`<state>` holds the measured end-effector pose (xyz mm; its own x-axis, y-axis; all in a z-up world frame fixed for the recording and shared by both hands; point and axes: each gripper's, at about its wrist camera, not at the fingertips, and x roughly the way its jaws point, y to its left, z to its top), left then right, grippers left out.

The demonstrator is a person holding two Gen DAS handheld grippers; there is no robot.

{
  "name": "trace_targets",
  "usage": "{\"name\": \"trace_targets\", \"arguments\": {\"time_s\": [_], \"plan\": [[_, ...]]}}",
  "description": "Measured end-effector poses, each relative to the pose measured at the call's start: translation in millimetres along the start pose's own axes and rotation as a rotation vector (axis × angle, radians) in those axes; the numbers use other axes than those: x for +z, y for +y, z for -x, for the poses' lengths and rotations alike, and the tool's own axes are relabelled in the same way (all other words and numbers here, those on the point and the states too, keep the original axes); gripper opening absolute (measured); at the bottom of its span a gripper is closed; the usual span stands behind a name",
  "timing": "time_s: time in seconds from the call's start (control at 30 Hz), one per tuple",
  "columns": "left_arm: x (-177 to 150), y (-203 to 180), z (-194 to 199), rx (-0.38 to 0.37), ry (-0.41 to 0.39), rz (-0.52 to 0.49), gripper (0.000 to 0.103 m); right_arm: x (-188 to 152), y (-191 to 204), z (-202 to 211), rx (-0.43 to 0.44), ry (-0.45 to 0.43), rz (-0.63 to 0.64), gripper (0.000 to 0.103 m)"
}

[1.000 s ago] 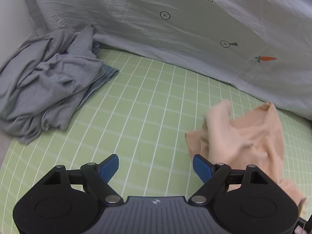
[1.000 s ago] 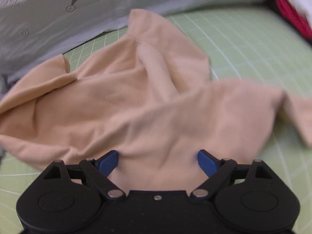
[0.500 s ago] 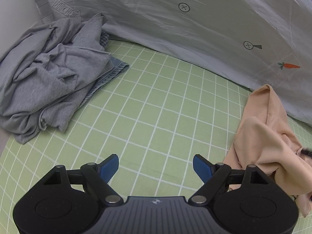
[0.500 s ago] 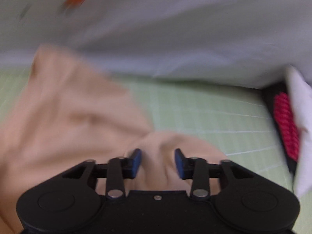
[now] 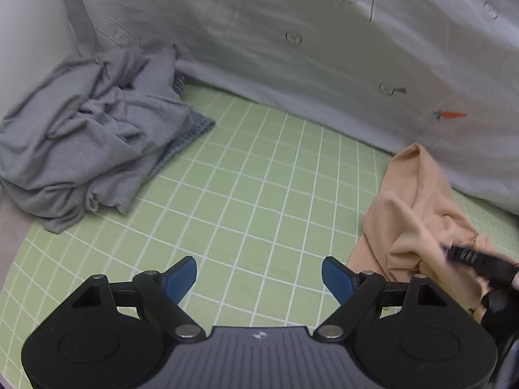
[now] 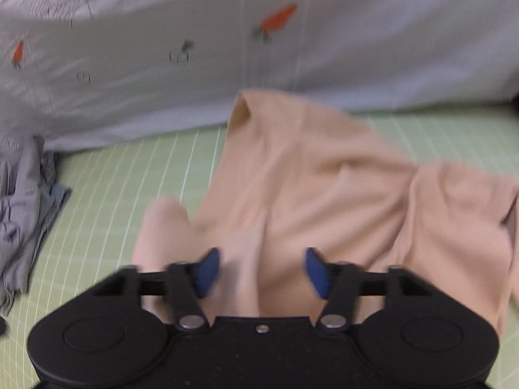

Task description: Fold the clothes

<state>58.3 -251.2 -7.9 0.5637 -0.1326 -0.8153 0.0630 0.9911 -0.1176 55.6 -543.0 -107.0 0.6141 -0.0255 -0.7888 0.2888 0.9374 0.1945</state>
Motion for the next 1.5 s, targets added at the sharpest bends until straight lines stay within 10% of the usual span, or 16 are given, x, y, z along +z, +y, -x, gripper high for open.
{"name": "trace_targets", "arguments": {"time_s": [0.03, 0.27, 0.7, 0.87, 0.93, 1.5], "plan": [[-3.5, 2.2, 6.0, -0.001, -0.007, 0.002, 0.085, -8.5, -0.5, 8.9, 0.007, -0.018, 0.010, 0.004], [-36.3, 8.5, 37.5, -0.003, -0.017, 0.003, 0.085, -69.3, -27.5, 89.1, -0.056, -0.138, 0.095, 0.003], [-84.8, -40.0, 51.1, -0.045, 0.040, -0.080, 0.085, -148.1, -142.8, 139.2, -0.225, -0.048, -0.079, 0.005], [-77.7, -59.7, 46.8, -0.056, 0.034, -0.094, 0.085, -128.3, -154.4, 154.9, -0.227, -0.139, -0.133, 0.075], [-70.6, -68.1, 41.6, -0.059, 0.033, -0.095, 0.086, -117.7, -159.6, 155.9, -0.232, -0.163, -0.146, 0.085], [24.2, -192.5, -115.4, -0.158, 0.162, -0.123, 0.089, -49.0, -189.6, 54.0, -0.253, -0.024, -0.163, 0.086]]}}
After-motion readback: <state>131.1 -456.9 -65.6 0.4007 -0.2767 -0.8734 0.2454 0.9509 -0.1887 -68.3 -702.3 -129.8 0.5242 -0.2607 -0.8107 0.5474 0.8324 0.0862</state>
